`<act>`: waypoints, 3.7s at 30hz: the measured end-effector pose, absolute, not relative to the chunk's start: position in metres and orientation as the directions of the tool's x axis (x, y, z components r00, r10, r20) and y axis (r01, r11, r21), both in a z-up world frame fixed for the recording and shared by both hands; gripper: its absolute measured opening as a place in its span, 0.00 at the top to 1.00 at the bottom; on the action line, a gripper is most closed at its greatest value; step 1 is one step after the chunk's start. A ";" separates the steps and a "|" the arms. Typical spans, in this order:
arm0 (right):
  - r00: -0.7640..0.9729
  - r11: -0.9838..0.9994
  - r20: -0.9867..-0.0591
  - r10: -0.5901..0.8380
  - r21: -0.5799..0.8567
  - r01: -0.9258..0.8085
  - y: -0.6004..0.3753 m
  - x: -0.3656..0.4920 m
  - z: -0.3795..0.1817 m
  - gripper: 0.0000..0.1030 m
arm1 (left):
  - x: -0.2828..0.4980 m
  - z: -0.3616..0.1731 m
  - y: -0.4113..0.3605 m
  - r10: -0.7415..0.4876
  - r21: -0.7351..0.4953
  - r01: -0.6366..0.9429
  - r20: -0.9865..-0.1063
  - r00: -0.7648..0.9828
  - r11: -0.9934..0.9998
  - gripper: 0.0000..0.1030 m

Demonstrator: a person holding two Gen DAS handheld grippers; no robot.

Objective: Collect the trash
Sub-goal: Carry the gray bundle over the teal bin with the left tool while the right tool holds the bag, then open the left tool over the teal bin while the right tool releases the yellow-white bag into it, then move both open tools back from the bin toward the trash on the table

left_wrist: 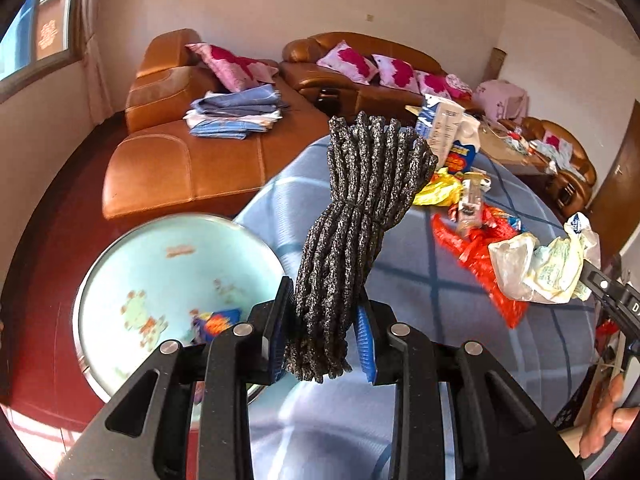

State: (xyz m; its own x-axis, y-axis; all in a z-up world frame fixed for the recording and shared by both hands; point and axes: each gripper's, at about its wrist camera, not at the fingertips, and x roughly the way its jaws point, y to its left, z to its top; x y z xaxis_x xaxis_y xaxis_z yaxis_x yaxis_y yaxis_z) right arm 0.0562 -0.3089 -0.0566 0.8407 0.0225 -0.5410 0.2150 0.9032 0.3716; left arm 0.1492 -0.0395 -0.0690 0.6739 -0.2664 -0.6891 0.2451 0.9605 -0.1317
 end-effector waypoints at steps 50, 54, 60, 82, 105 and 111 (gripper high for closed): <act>0.813 0.977 -0.552 0.184 0.192 -0.092 -0.124 0.109 -0.058 0.73 | 0.117 -0.105 0.110 -0.066 -0.152 -0.071 -0.738 0.671 0.986 0.72; 0.809 0.980 -0.559 0.184 0.172 -0.104 -0.112 0.119 -0.062 0.73 | 0.124 -0.108 0.106 -0.070 -0.151 -0.066 -0.745 0.663 0.986 0.72; 0.802 0.984 -0.571 0.175 0.136 -0.118 -0.098 0.133 -0.068 0.73 | 0.137 -0.115 0.097 -0.087 -0.154 -0.047 -0.756 0.649 0.987 0.72; 0.720 0.971 -0.653 0.237 0.133 -0.199 -0.064 0.180 -0.104 0.58 | 0.175 -0.145 0.089 -0.056 -0.115 -0.066 -0.813 0.580 0.991 0.71; 0.778 0.976 -0.598 0.191 0.199 -0.087 -0.115 0.136 -0.088 0.24 | 0.149 -0.119 0.095 -0.010 -0.126 -0.134 -0.763 0.646 0.983 0.11; 0.783 0.972 -0.597 0.173 0.232 -0.039 -0.141 0.124 -0.085 0.19 | 0.141 -0.115 0.082 -0.009 -0.120 -0.128 -0.763 0.646 0.984 0.06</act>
State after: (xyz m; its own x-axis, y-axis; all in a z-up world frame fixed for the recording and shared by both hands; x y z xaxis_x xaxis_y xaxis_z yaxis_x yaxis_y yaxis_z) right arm 0.1235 -0.1414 -0.0848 0.7832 0.1734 -0.5971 -0.0386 0.9721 0.2316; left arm 0.1410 0.0819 -0.1152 0.6459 -0.0091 -0.7634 -0.1281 0.9845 -0.1201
